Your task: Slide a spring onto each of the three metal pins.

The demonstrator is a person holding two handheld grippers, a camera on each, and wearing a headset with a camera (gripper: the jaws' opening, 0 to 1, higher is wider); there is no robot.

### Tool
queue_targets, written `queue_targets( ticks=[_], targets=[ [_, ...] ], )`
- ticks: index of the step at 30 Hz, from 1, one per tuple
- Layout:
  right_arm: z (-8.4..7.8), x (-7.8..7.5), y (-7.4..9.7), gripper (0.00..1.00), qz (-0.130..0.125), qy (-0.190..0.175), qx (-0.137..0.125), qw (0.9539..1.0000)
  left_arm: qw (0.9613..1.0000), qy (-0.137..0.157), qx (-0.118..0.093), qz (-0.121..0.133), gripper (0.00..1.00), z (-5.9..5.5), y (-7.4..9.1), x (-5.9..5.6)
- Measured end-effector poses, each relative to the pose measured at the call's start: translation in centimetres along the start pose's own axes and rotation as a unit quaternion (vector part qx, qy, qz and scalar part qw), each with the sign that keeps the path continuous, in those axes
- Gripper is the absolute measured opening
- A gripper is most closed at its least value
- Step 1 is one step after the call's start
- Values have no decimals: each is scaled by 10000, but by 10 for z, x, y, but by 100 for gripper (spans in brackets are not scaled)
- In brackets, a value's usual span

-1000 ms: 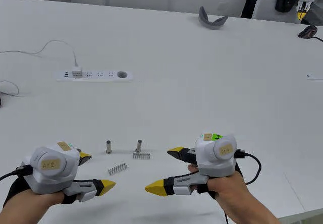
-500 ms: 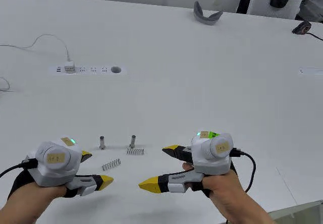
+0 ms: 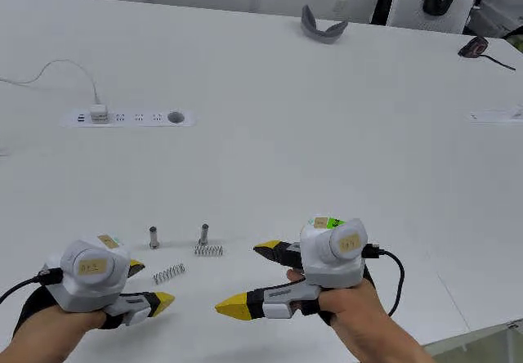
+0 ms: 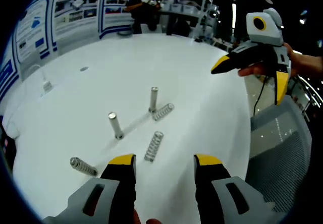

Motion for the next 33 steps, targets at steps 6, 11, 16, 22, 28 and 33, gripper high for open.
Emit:
queue_targets(
  ticks=[6,11,16,22,28,33],
  targets=[
    [1,1,-2,80,29,-35,-21,10000,9998,-145,108,89,42,-4,-11,4],
    [4,3,-3,80,24,-19,-26,10000,9996,-94,162,200,35,-7,-18,12],
    [5,2,-2,80,7,-24,-26,10000,9993,-124,239,266,29,-11,-25,18],
    [4,2,-1,80,-35,-45,-1,10000,9992,-221,243,227,26,-13,-31,17],
    [5,1,1,80,-63,-35,14,10000,9991,-228,208,290,19,-13,-34,23],
    [4,-1,1,80,-85,-62,25,9999,9986,-291,201,402,13,-13,-33,27]
  ],
)
Point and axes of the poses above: the centre of the closed fingertips' face, and the gripper's own axes: y roughly backward along the fingers, x roughly to its left, z roughly out of its top, the point moved 3 cm from there along y, roughly backward along the fingers, and after that the axes turned 1 degree about z, right-handed, at the moved point
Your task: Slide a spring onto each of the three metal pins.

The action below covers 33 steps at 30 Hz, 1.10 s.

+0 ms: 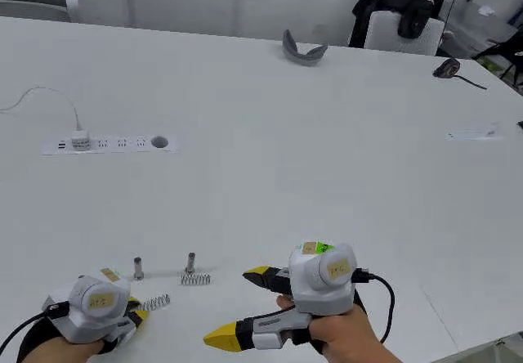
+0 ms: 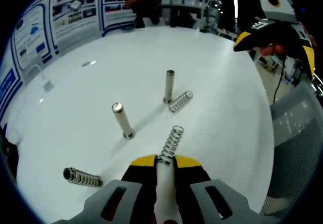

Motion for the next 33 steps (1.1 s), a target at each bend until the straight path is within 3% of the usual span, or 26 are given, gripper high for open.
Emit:
queue_targets(
  ticks=[14,28,33],
  targets=[
    [-4,4,-8,80,96,-22,100,9999,9993,373,-48,-22,11,-5,11,-1],
    [1,6,-16,79,218,-36,111,9997,9980,568,-259,-16,11,-1,36,-4],
    [6,6,-19,78,267,-89,53,9996,9965,716,-422,11,11,7,46,-5]
  ],
)
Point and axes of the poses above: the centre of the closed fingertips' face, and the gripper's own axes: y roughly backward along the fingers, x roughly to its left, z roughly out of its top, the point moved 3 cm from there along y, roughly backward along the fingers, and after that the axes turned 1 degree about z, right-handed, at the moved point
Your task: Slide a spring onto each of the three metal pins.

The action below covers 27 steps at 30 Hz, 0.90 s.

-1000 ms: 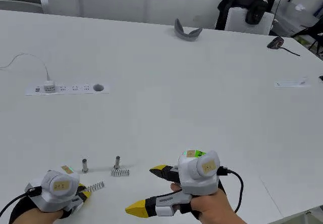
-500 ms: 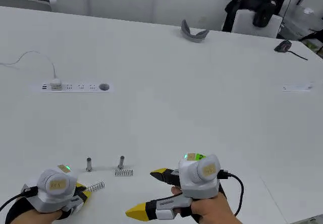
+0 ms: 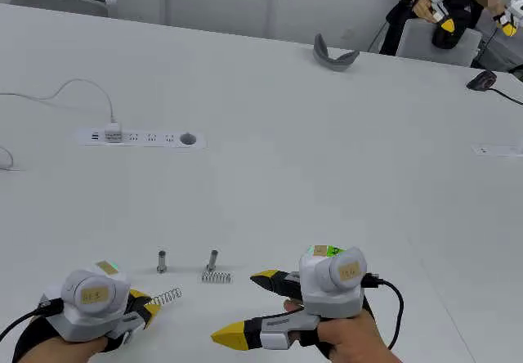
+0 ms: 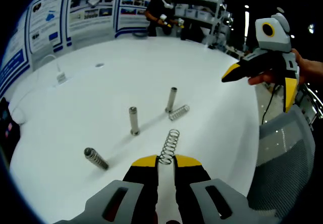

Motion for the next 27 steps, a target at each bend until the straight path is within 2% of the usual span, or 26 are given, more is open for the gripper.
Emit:
queue_targets(
  ticks=[11,16,19,27],
  targets=[
    [12,-3,-3,76,72,-196,-221,9995,9994,-78,-348,1,11,29,22,-5],
    [19,-2,-4,75,106,-263,-335,9990,9988,-159,-464,20,11,41,31,-3],
    [24,-4,-5,73,107,-310,-434,9985,9985,-162,-528,23,11,46,35,-2],
    [32,-1,-13,68,258,-420,-547,9973,9980,-248,-588,-17,11,50,47,-10]
  ],
)
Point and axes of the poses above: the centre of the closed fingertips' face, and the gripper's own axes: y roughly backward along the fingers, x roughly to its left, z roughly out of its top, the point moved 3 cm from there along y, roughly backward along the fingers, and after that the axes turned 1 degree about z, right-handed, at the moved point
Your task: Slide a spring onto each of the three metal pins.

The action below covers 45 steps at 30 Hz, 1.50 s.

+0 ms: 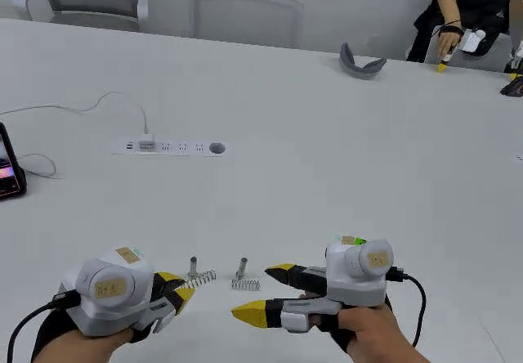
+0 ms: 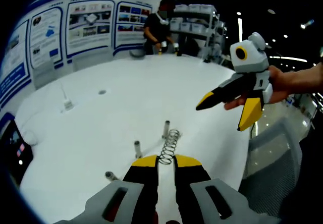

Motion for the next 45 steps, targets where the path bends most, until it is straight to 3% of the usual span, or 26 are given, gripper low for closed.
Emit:
queue_targets(
  ticks=[9,21,28,34,45],
  targets=[
    [3,7,-15,54,278,-220,-88,9993,10000,-4,-15,-78,11,-1,6,-14],
    [6,18,-24,33,766,-763,-259,9938,9997,-60,-179,-157,11,12,15,-28],
    [9,22,-26,29,932,-922,-318,9909,9997,-21,-202,-156,11,10,23,-34],
    [5,31,-29,26,1137,-956,-209,9887,9996,7,-211,-161,11,8,29,-35],
    [10,38,-24,21,1279,-967,-334,9865,9995,-21,-270,-162,11,14,38,-34]
  ],
)
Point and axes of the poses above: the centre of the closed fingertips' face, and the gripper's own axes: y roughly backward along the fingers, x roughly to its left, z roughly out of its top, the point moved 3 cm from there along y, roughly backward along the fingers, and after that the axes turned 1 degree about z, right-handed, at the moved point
